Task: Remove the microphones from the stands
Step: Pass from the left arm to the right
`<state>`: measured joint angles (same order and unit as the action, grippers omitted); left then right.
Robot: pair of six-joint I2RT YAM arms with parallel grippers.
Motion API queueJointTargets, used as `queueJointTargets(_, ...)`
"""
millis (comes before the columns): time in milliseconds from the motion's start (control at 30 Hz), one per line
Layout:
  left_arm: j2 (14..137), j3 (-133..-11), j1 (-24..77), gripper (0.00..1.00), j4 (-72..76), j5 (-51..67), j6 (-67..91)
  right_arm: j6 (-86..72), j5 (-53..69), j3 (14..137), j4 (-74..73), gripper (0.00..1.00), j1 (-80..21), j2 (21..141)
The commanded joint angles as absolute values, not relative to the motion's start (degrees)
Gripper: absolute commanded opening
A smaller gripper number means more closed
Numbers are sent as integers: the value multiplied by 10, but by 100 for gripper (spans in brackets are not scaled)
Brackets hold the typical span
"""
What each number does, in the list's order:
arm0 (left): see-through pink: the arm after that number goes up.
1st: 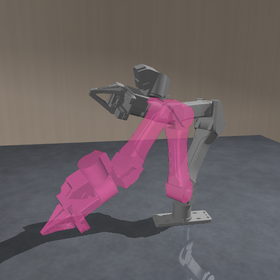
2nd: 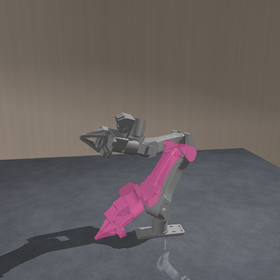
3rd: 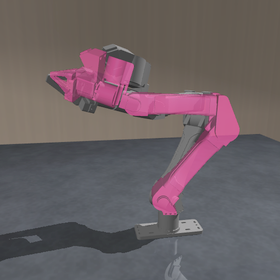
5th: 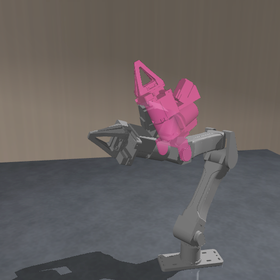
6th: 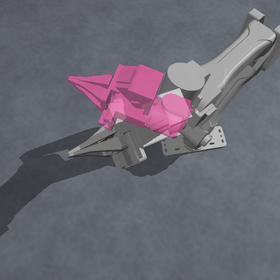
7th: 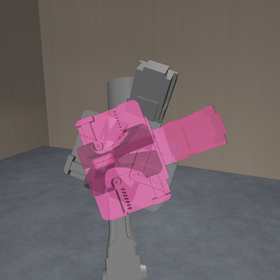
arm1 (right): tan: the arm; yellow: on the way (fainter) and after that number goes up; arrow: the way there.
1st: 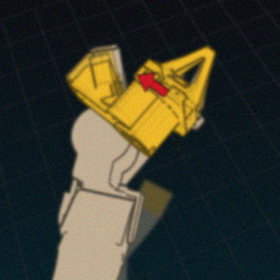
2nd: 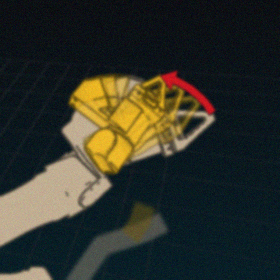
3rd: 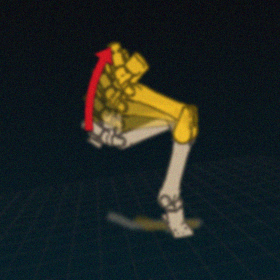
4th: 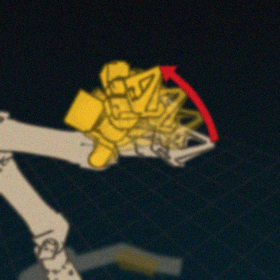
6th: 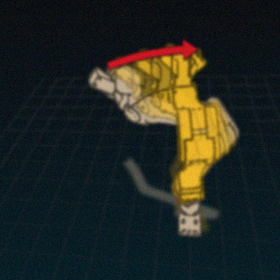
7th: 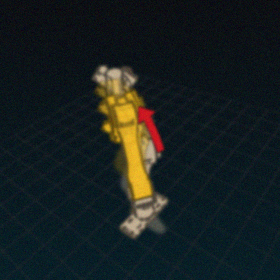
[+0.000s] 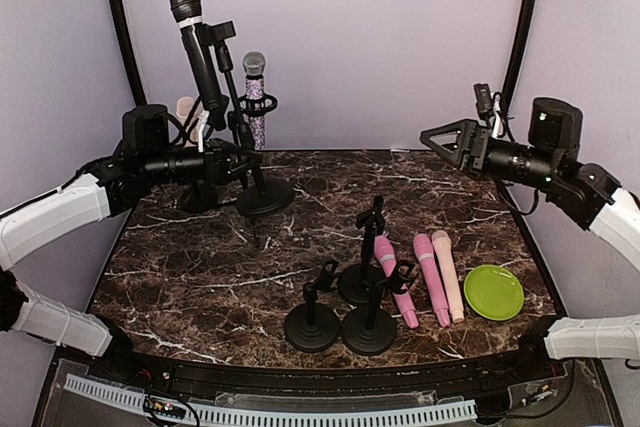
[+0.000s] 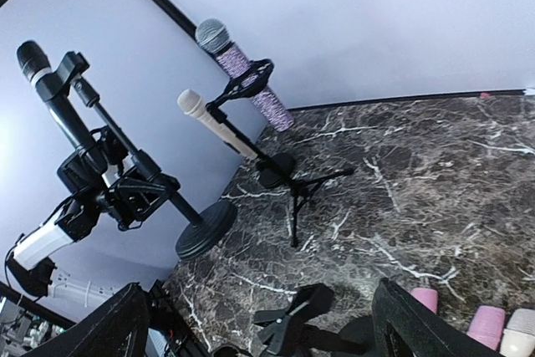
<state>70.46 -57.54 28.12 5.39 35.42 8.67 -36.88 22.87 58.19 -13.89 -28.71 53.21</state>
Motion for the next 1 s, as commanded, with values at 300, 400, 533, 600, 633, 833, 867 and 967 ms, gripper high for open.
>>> queueJointTargets(300, 688, -571, 285, 0, 198, 625, 108, -355, 234, 716, 58, 91, -493, 703)
queueJointTargets(400, 695, -577, 294, 0, 208, 660, 124, -326, 225, 763, 54, 89, -538, 749)
queueJointTargets(533, 701, -588, 313, 0, 187, 682, 112, -294, 218, 828, 32, 86, -572, 806)
queueJointTargets(600, 706, -591, 322, 0, 174, 692, 109, -289, 218, 855, 26, 83, -579, 830)
queueJointTargets(633, 708, -593, 330, 0, 171, 695, 109, -287, 220, 865, 24, 81, -580, 842)
queueJointTargets(833, 718, -597, 358, 0, 146, 703, 96, -275, 230, 930, 2, 64, -593, 904)
queueJointTargets(867, 718, -597, 359, 0, 144, 702, 93, -273, 232, 938, -5, 62, -596, 911)
queueJointTargets(967, 718, -596, 362, 0, 143, 700, 92, -266, 236, 950, -25, 57, -604, 925)
